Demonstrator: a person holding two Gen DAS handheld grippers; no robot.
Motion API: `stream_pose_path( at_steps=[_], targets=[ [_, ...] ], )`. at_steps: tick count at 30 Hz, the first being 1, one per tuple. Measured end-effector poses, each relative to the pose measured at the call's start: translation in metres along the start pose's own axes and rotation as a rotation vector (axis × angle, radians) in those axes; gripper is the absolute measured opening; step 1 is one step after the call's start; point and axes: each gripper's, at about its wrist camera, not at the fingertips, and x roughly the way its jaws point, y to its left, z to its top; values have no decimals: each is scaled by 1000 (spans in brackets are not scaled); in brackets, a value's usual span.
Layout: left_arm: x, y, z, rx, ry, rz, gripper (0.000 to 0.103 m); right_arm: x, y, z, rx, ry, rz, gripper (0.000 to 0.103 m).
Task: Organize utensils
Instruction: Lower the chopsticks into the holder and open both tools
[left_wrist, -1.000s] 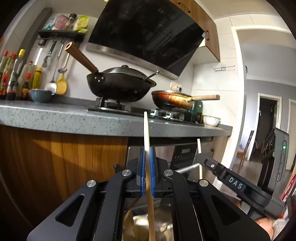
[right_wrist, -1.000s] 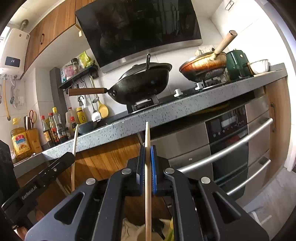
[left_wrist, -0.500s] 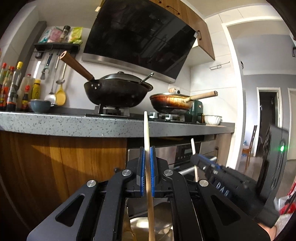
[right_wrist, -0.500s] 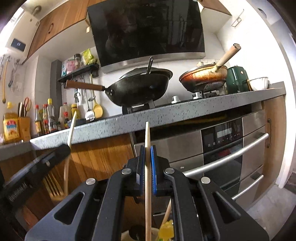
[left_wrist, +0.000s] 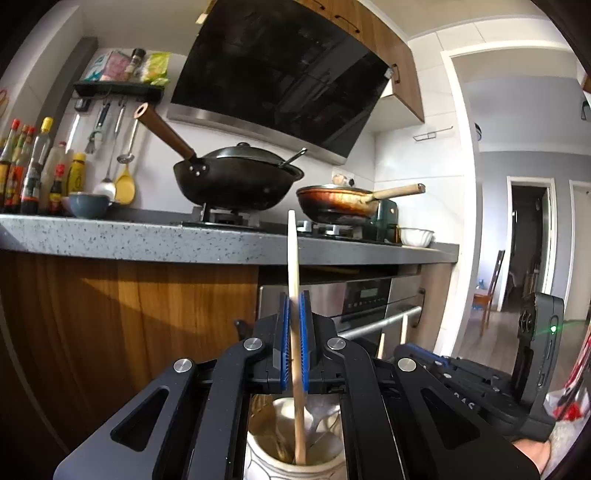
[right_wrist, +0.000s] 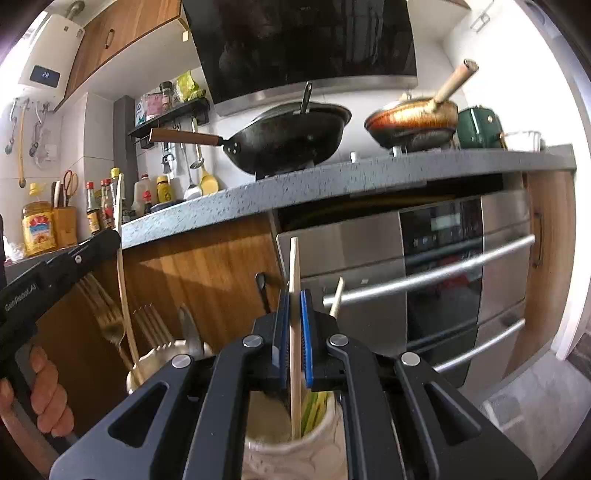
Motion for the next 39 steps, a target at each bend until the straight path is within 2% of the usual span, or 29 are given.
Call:
stream_pose_path(
  at_steps=[5, 8, 16, 19, 22, 27, 37, 39],
  targets=[
    [-7, -9, 0, 33, 14, -18, 6, -8, 1, -6, -6, 35, 10, 6],
    [-5, -16, 1, 83, 28, -15, 6, -11, 4, -7, -18, 43, 14, 6],
    [-11, -39, -3, 229, 55, -66, 6, -19, 15, -9, -57, 53, 56, 7],
    [-9, -41, -12, 231, 89, -74, 6, -20, 17, -9, -58, 63, 76, 7],
    [-4, -35, -21, 197, 133, -74, 2, -20, 17, -9, -62, 70, 81, 7],
    [6, -27, -36, 147, 211, -65, 2, -17, 12, -6, -38, 92, 83, 7],
    [8, -29, -44, 151, 254, -49, 2, -15, 14, -2, -31, 121, 80, 8],
    [6, -28, -42, 141, 266, -50, 2, -18, 16, 1, -31, 120, 78, 20]
  ],
)
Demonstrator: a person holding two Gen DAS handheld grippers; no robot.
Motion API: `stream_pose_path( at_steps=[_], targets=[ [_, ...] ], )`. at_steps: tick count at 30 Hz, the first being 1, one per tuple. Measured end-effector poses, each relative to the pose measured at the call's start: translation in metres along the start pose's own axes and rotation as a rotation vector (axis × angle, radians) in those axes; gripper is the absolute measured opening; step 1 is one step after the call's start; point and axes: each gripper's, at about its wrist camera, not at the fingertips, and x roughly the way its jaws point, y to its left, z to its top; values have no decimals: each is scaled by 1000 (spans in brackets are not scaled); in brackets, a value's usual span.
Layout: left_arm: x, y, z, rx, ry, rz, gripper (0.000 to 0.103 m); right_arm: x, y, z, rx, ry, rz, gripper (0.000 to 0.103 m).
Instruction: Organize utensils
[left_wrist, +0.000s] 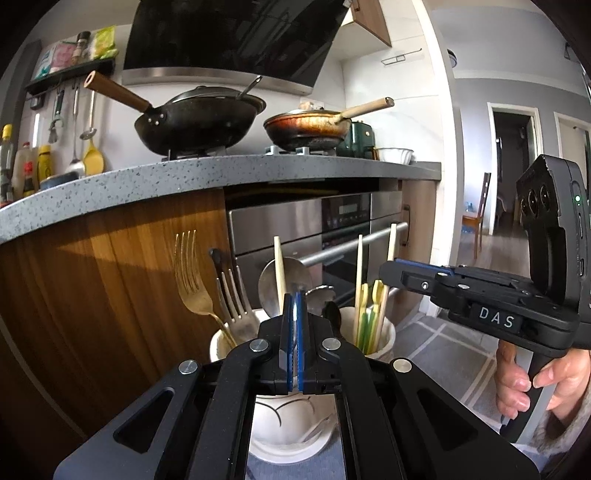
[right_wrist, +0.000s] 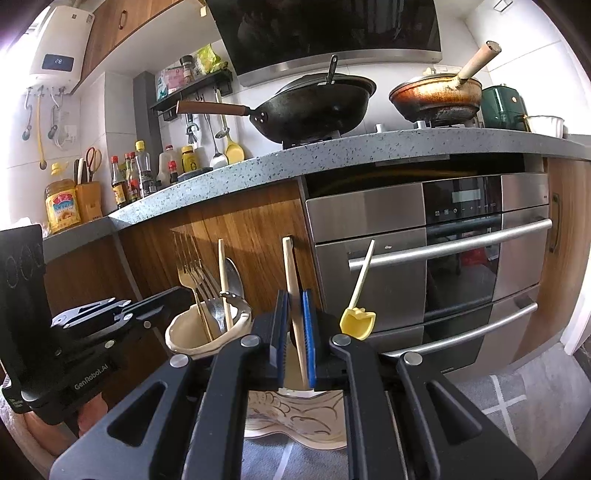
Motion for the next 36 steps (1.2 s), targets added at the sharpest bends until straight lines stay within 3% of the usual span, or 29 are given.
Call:
stream_pose_path(
  at_steps=[1, 2, 5, 6, 11, 13, 19, 25, 30, 36],
  targets=[
    [-1, 0, 1, -5, 5, 0, 2, -2, 1, 1, 2, -4, 2, 36],
    [-4, 2, 2, -12, 7, 8, 3, -7, 2, 3, 3, -10, 7, 44],
    [-20, 7, 6, -44, 0, 6, 18, -21, 9, 9, -21, -13, -3, 45],
    [-25, 8, 7, -48, -3, 11, 29, -27, 11, 9, -30, -13, -12, 48],
    [-61, 7, 4, -54, -2, 43, 47, -59, 15, 5, -31, 4, -55, 74],
    [-76, 4, 0, -68, -3, 53, 69, -68, 17, -2, -25, 28, -67, 77],
    [-106, -9, -12, -87, -3, 88, 92, -92, 27, -26, -56, 70, -123, 97],
    [-116, -15, -25, -111, 6, 175, 98, -102, 36, -46, -102, 83, -177, 98],
    [-112, -16, -35, -129, 60, 184, 98, -104, 38, -56, -108, 87, -197, 98],
    [-116, -17, -43, -125, 59, 220, 98, -109, 38, -56, -96, 73, -213, 98]
  ],
)
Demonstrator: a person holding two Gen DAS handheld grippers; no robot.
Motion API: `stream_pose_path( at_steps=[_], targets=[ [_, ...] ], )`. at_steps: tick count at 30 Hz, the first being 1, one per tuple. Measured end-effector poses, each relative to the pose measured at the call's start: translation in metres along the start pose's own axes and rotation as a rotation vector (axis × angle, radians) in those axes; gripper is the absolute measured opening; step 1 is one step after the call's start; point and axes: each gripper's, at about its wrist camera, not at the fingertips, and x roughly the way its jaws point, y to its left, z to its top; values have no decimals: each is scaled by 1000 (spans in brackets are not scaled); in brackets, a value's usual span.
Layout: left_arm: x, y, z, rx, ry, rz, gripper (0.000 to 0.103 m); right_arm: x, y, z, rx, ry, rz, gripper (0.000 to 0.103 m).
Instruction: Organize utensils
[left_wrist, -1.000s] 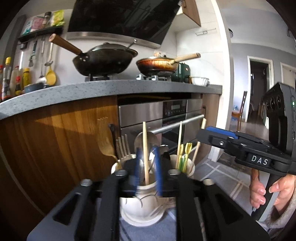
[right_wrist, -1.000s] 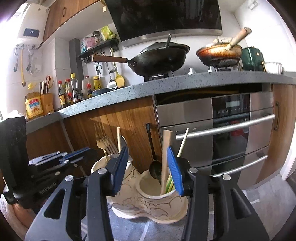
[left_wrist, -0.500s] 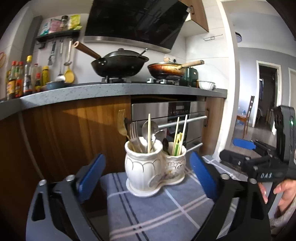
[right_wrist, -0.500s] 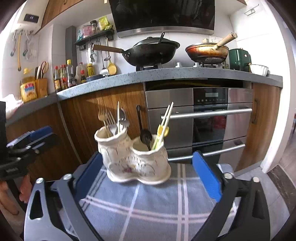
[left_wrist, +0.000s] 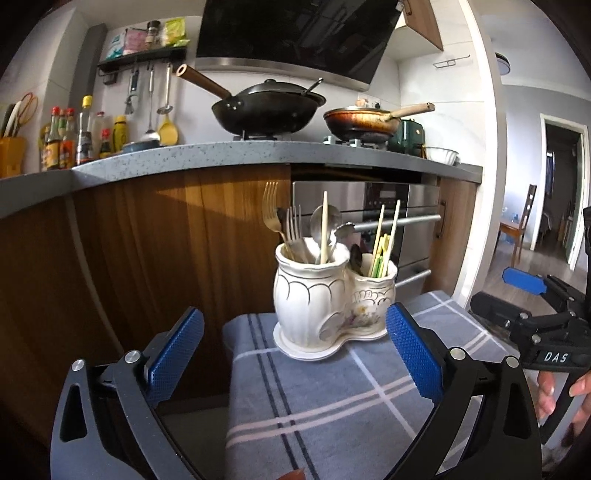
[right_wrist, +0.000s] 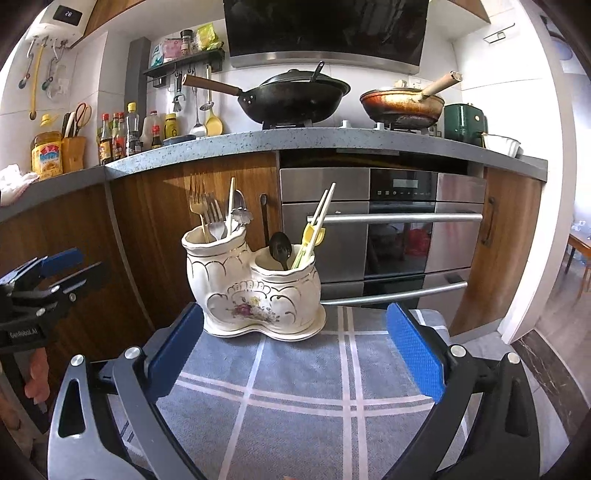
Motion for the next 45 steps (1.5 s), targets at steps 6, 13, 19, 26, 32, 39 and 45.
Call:
stream_pose_path(
  at_steps=[6, 13, 19, 26, 32, 39, 45],
  targets=[
    [1, 0, -1, 4, 5, 4, 98, 0, 0, 0, 4, 1, 3, 98],
    [3, -3, 0, 13, 6, 1, 98, 0, -2, 0, 2, 4, 2, 98],
    [3, -4, 0, 16, 8, -3, 98, 3, -4, 1, 4, 6, 0, 98],
    [4, -6, 1, 19, 5, -3, 98, 3, -4, 1, 1, 8, 2, 98],
    [3, -6, 1, 21, 3, -2, 98, 3, -4, 1, -2, 6, 2, 98],
    [1, -6, 2, 26, 1, -4, 98, 3, -3, 1, -3, 4, 3, 98],
    [1, -6, 2, 26, 2, -4, 98, 3, -2, 1, -4, 5, 2, 98]
  ],
)
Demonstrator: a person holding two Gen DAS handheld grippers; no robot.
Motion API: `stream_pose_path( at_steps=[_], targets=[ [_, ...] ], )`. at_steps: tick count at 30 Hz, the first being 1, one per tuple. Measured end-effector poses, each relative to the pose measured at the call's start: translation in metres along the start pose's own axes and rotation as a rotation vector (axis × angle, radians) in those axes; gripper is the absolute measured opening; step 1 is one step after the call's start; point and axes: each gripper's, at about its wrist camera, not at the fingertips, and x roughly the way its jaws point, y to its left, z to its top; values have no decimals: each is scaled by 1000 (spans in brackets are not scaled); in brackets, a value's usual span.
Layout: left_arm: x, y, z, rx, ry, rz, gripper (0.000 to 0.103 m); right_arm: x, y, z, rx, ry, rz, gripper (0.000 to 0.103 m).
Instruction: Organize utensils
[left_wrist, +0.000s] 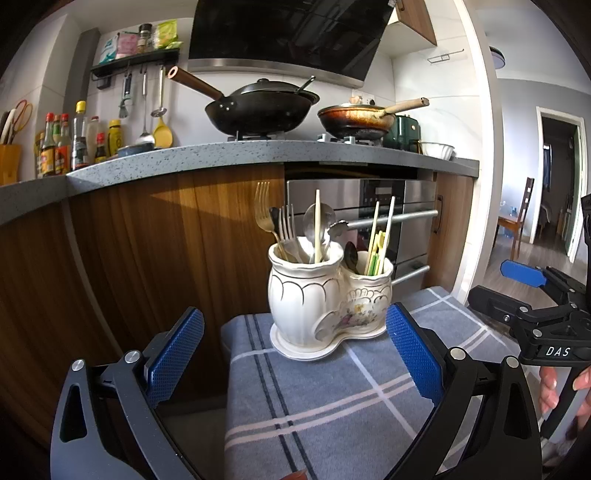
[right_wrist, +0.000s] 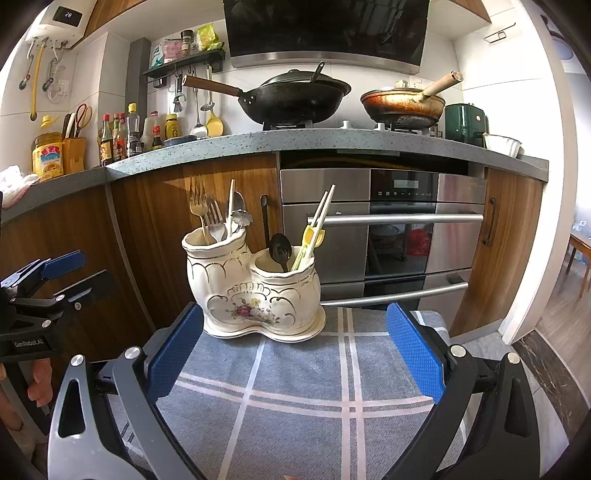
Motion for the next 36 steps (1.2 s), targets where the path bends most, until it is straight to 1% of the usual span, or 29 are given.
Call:
stream_pose_path(
  at_steps=[19, 27, 31, 36],
  targets=[
    [0, -1, 0, -1, 0, 0, 98, -1, 3, 0, -1, 1, 2, 98],
    [0, -10, 1, 41, -10, -6, 98, -1, 4, 0, 2, 5, 6, 98],
    [0, -12, -1, 46, -14, 11, 98, -1, 5, -2, 2, 9, 8, 98],
    [12, -11, -2, 28, 32, -26, 98, 4, -4, -6, 12, 29, 8, 98]
  ],
)
